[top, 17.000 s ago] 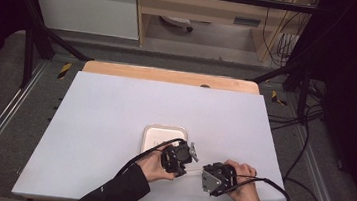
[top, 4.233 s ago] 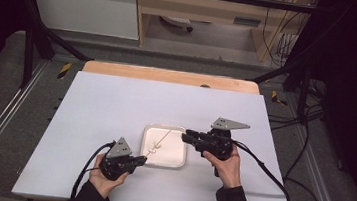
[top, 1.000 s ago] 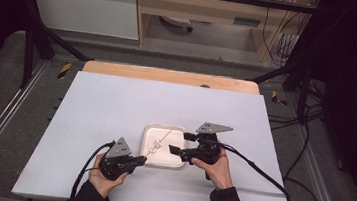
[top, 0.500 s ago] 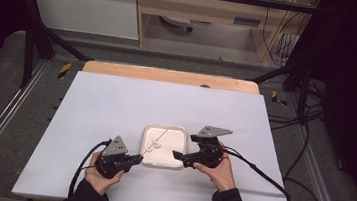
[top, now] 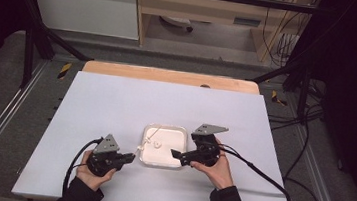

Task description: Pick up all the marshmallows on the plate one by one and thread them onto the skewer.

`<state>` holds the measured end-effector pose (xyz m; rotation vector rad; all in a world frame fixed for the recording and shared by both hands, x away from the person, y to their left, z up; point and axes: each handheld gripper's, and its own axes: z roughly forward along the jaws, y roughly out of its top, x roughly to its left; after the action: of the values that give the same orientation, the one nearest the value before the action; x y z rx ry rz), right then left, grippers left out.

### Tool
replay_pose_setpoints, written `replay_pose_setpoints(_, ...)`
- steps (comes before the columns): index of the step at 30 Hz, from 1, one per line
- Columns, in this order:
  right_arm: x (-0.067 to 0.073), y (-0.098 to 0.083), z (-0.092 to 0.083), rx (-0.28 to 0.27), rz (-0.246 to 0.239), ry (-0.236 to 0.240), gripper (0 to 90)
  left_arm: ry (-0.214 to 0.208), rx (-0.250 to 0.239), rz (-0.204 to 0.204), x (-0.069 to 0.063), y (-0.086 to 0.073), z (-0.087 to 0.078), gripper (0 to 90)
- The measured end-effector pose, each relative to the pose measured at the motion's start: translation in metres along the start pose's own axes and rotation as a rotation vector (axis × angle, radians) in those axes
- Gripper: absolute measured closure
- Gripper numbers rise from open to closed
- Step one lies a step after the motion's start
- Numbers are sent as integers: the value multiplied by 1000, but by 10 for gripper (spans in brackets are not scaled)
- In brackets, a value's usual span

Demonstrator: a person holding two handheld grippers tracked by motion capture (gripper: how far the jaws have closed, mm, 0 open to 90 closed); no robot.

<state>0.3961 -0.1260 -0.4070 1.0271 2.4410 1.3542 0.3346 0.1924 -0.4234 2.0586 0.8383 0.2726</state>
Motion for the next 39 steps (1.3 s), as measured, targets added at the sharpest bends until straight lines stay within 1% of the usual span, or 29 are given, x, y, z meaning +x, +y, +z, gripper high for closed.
replay_pose_setpoints(5,3,5,5,5,-12,-1,6,-1,2,-11,4,-2,-2,883)
replay_pose_setpoints(6,5,7,8,16,-13,-8,6,0,7,-18,6,-2,-2,883)
replay_pose_setpoints(9,6,9,11,10,-9,-8,9,0,12,-22,7,-3,-1,883)
replay_pose_setpoints(12,7,14,18,28,-20,-30,9,4,12,-24,9,-3,-1,883)
replay_pose_setpoints(13,7,14,18,28,-20,-30,9,4,12,-24,9,-3,-1,883)
replay_pose_setpoints(16,9,18,28,40,-30,-40,11,9,9,-26,12,-4,-2,883)
replay_pose_setpoints(17,10,19,31,48,-41,-47,11,10,8,-26,12,-4,-2,884)
replay_pose_setpoints(19,12,20,34,55,-49,-51,12,12,8,-27,12,-4,-2,884)
replay_pose_setpoints(20,14,23,40,64,-53,-49,16,12,6,-27,13,-4,-2,884)
replay_pose_setpoints(21,14,23,40,64,-53,-49,16,13,5,-28,13,-4,-3,884)
replay_pose_setpoints(22,16,25,46,76,-67,-60,30,15,3,-29,13,-4,-3,884)
replay_pose_setpoints(24,17,27,52,87,-75,-58,45,14,1,-28,13,-4,-3,884)
replay_pose_setpoints(25,17,27,52,87,-75,-58,45,14,1,-28,13,-4,-3,884)
replay_pose_setpoints(27,20,29,61,106,-99,-60,89,14,1,-28,13,-4,-3,884)
replay_pose_setpoints(28,20,28,64,108,-104,-56,111,14,1,-25,13,-4,-2,884)
replay_pose_setpoints(29,20,28,64,108,-104,-56,111,14,1,-25,13,-4,-2,884)
replay_pose_setpoints(30,21,27,70,115,-114,-51,154,14,1,-26,13,-4,-2,884)
replay_pose_setpoints(31,21,27,70,115,-114,-51,154,15,0,-26,13,-4,-2,884)
replay_pose_setpoints(33,20,24,78,133,-135,-48,235,15,0,-27,13,-4,-2,884)
replay_pose_setpoints(34,19,23,81,134,-139,-46,259,15,-1,-29,13,-4,-2,884)
replay_pose_setpoints(35,19,23,81,134,-139,-46,259,15,-1,-29,13,-4,-2,884)
replay_pose_setpoints(36,18,21,84,141,-141,-41,322,15,-2,-27,13,-4,-2,884)
replay_pose_setpoints(37,18,21,84,141,-141,-41,322,15,-2,-27,13,-4,-2,884)
replay_pose_setpoints(38,18,19,87,144,-137,-45,378,15,-2,-27,13,-4,-2,884)
replay_pose_setpoints(39,18,19,87,144,-137,-45,378,15,-2,-27,13,-4,-2,884)
